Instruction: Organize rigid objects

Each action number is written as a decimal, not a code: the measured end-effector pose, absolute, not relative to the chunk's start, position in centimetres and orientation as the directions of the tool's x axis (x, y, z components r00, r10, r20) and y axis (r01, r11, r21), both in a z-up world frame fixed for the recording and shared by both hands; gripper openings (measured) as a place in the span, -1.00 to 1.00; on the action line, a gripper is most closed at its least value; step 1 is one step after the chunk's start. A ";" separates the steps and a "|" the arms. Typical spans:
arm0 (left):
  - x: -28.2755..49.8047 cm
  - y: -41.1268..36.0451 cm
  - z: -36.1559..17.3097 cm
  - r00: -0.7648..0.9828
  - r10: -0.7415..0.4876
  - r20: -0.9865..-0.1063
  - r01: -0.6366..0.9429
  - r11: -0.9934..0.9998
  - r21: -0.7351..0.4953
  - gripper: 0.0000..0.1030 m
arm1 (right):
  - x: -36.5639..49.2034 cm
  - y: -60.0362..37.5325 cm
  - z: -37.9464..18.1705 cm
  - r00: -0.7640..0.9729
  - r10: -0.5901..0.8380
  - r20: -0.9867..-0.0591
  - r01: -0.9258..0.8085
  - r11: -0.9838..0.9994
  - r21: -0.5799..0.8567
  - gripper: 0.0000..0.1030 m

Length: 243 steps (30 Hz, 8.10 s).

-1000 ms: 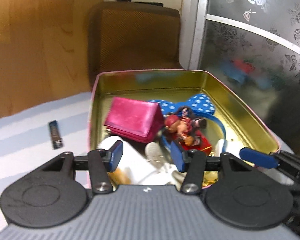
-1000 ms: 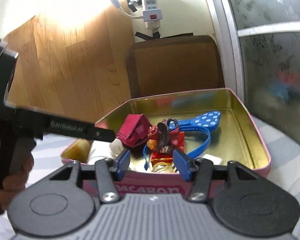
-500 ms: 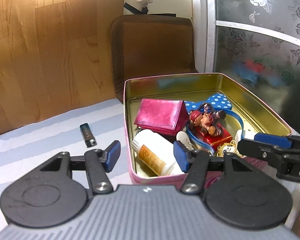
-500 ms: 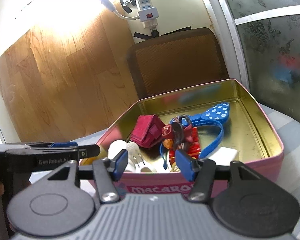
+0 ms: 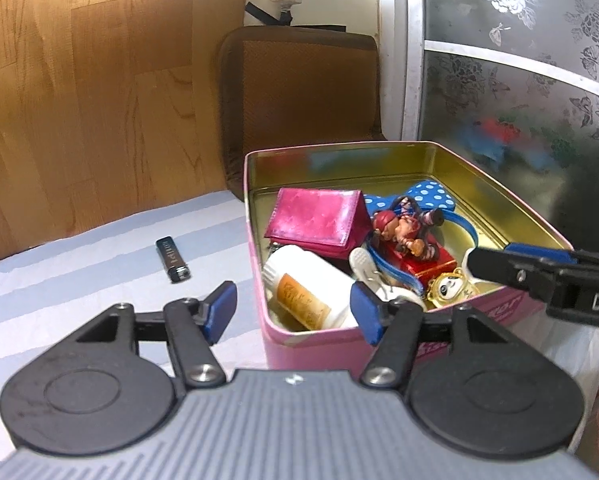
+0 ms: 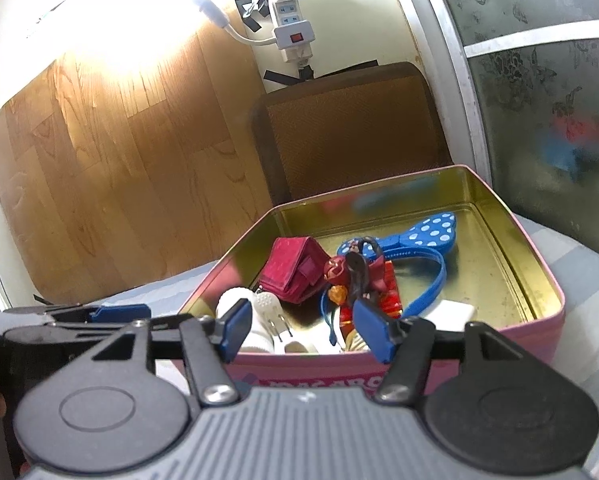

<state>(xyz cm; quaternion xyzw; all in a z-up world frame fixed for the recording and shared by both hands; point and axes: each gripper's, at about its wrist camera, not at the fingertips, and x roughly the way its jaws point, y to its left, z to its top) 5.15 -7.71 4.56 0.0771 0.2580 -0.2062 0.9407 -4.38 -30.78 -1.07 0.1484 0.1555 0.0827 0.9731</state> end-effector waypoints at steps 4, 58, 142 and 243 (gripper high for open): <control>5.3 -6.7 4.4 0.791 -0.333 -0.514 0.408 0.912 0.038 0.26 | -4.2 -30.5 -0.8 0.939 0.206 -0.276 -0.119 0.946 0.302 0.13; 5.0 -0.2 0.5 0.813 -0.294 -0.503 0.341 0.940 0.001 0.44 | -8.7 -23.2 -2.0 0.990 0.004 -0.143 0.011 0.995 0.102 1.00; 7.8 11.4 0.1 0.847 0.070 -0.528 -0.142 0.985 -0.098 0.68 | 6.2 -4.6 -3.5 0.904 0.239 -0.354 -0.339 0.906 -0.254 1.00; 8.0 3.4 2.8 0.673 -0.485 -0.559 0.181 0.840 -0.511 -0.72 | -1.1 -18.2 -7.8 0.665 0.687 -0.294 -0.528 0.711 0.465 -0.52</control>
